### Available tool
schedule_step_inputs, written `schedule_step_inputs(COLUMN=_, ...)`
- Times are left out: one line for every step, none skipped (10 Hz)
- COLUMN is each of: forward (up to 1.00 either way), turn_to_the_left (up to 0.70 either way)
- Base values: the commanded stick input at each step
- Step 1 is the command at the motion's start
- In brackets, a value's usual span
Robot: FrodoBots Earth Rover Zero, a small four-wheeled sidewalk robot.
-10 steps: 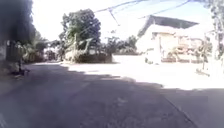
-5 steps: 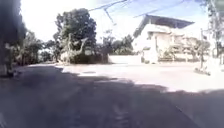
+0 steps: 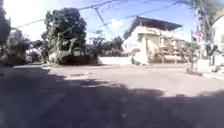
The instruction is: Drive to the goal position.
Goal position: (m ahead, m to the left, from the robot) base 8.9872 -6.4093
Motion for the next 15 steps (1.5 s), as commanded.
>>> schedule_step_inputs(forward=0.7, turn_to_the_left=-0.3)
schedule_step_inputs(forward=0.7, turn_to_the_left=-0.14)
schedule_step_inputs(forward=0.7, turn_to_the_left=-0.03)
schedule_step_inputs(forward=0.7, turn_to_the_left=-0.03)
schedule_step_inputs(forward=0.7, turn_to_the_left=-0.03)
schedule_step_inputs(forward=0.7, turn_to_the_left=-0.03)
schedule_step_inputs(forward=0.7, turn_to_the_left=-0.03)
schedule_step_inputs(forward=0.7, turn_to_the_left=-0.03)
schedule_step_inputs(forward=0.7, turn_to_the_left=-0.03)
schedule_step_inputs(forward=0.7, turn_to_the_left=-0.03)
schedule_step_inputs(forward=0.7, turn_to_the_left=-0.03)
schedule_step_inputs(forward=0.7, turn_to_the_left=-0.03)
schedule_step_inputs(forward=0.7, turn_to_the_left=-0.03)
schedule_step_inputs(forward=0.7, turn_to_the_left=-0.17)
schedule_step_inputs(forward=0.7, turn_to_the_left=-0.35)
